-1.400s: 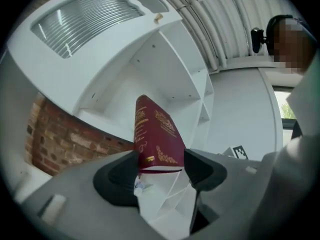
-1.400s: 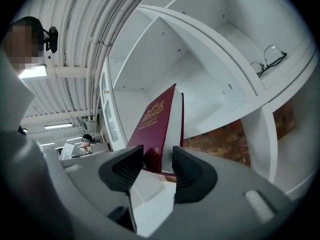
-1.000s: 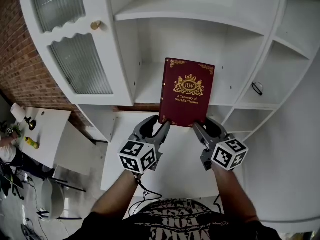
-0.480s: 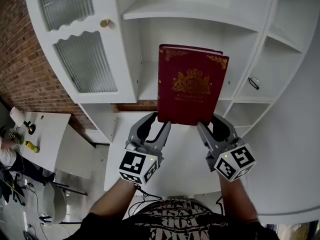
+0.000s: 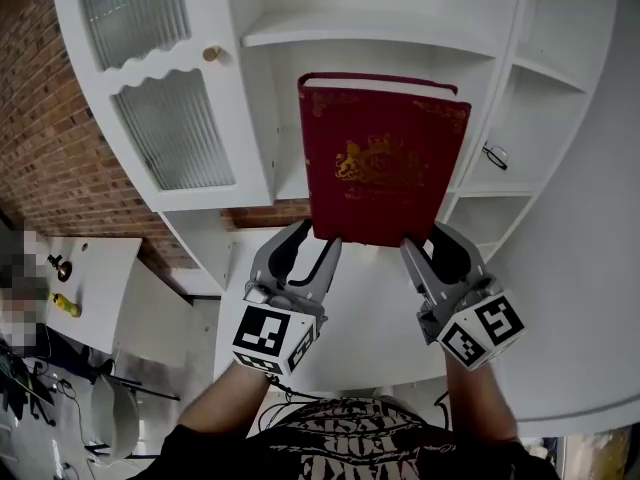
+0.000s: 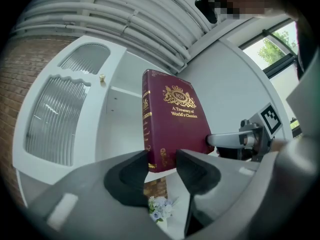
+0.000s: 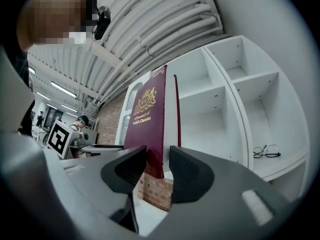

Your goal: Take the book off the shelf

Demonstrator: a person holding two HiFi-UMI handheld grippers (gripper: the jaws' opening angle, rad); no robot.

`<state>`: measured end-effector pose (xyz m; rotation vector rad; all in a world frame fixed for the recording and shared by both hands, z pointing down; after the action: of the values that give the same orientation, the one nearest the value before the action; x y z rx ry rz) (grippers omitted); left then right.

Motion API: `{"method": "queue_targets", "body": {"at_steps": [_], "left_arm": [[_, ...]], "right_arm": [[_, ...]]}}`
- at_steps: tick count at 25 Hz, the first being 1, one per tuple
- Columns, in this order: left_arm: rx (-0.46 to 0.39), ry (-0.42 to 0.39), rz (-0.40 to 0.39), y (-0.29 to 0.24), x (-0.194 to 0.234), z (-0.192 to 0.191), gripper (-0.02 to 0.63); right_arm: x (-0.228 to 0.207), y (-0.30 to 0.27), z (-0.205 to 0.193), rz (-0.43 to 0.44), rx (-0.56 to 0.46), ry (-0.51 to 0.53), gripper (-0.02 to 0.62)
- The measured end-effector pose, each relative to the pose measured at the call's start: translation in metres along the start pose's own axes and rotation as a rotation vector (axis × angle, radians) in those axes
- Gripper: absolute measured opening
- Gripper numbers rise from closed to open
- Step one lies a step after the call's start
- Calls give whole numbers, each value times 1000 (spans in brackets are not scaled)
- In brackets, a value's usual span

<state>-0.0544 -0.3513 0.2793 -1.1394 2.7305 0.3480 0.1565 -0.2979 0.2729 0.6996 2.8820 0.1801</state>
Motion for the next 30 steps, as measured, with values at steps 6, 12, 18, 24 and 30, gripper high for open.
{"method": "queue_targets", "body": {"at_steps": [6, 12, 18, 24, 30], "left_arm": [[21, -9, -6, -2, -4, 1, 175], [41, -14, -7, -10, -7, -4, 175], [61, -8, 2, -23, -8, -8, 176], [95, 5, 28, -38, -6, -17, 176], [128, 7, 69, -56, 3, -24, 176]], "right_arm": [[-2, 4, -1, -12, 13, 1, 163], [-12, 3, -5, -14, 33, -10, 161], [-27, -3, -8, -6, 50, -25, 161], [-47, -16, -12, 26, 78, -39, 161], [-68, -38, -16, 63, 105, -46, 161]]}}
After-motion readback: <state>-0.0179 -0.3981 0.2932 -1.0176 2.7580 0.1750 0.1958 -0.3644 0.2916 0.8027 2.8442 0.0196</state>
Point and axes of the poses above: the fingertips, and each gripper's own axes: y backward along the fingers, x to its left, z out of its top, the point moved 8 cm from there along y, backward along the fingers, and after that the axes turned 9 degrees about -y, right-handed, at the moved point
